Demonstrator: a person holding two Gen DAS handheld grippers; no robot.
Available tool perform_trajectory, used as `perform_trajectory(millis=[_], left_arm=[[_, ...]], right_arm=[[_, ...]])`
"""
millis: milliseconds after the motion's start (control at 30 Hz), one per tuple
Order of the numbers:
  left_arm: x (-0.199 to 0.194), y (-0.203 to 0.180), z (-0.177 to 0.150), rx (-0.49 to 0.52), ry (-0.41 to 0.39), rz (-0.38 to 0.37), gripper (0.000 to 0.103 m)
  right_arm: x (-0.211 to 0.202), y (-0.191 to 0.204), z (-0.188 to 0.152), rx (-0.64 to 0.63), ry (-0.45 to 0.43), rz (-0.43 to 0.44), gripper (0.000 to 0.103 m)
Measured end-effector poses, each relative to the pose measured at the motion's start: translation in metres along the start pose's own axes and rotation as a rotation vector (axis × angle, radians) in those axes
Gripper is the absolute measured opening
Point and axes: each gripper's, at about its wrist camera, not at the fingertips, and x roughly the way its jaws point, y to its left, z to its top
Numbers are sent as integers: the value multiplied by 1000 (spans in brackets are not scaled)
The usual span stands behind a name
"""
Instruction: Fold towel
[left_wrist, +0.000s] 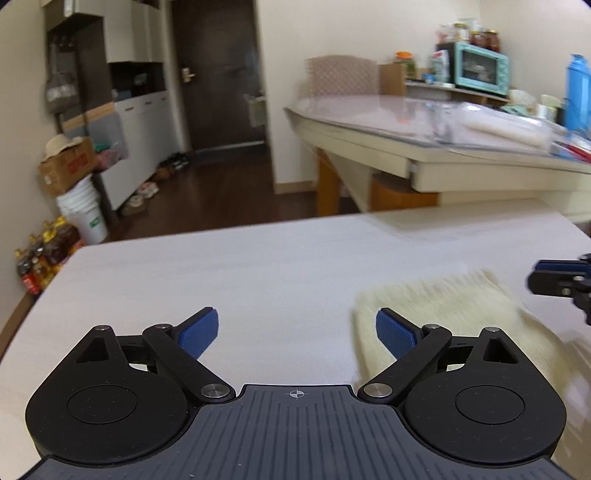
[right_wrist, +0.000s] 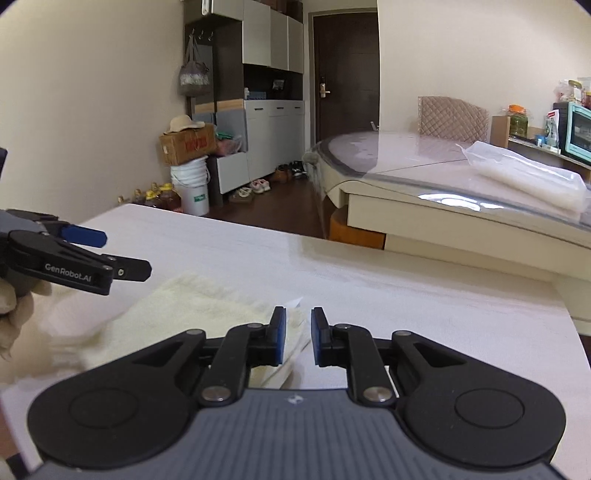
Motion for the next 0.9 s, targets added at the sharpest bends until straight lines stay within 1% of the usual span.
perform_trajectory(millis=[33, 167, 233, 267, 300, 400, 533, 633, 667, 733, 800, 867, 900], left_arm=[[-4, -4, -6, 12, 5, -5, 96], [-6, -12, -24, 27, 18, 16, 96], [-7, -14, -27, 23, 9, 26, 96], [-7, -15, -26, 28, 12, 29, 96], [-7, -17, -25, 38, 14, 32, 96], [-12, -16, -23, 43, 2, 35, 96], [-26, -14, -24, 32, -23, 19, 96], [-28, -16, -27, 43, -23, 3, 96], [-28, -17, -30, 51, -15, -1, 96], [-25, -19, -34, 58, -3, -3, 96], [-24, -20, -36, 59, 3, -6, 96], [-24, -21, -37, 62, -1, -6, 96], [-24, -22, -38, 63, -2, -6, 96]], right_arm=[[-5, 6, -4, -11, 10, 9, 18], [-10, 17, -13, -10, 28, 16, 17], [-1, 21, -16, -59, 55, -29, 18], [1, 19, -16, -60, 58, -45, 21], [1, 18, -16, -54, 57, -51, 23], [-3, 16, -14, -40, 43, -74, 23], [-25, 23, -14, -27, 2, -27, 24], [-32, 37, -22, -56, 19, -1, 23], [-30, 42, -25, -88, 33, -9, 23], [-25, 47, -31, -136, 50, -55, 22], [-20, 45, -34, -152, 61, -98, 23], [-18, 42, -35, -120, 57, -93, 25], [-17, 42, -35, -130, 54, -106, 26]])
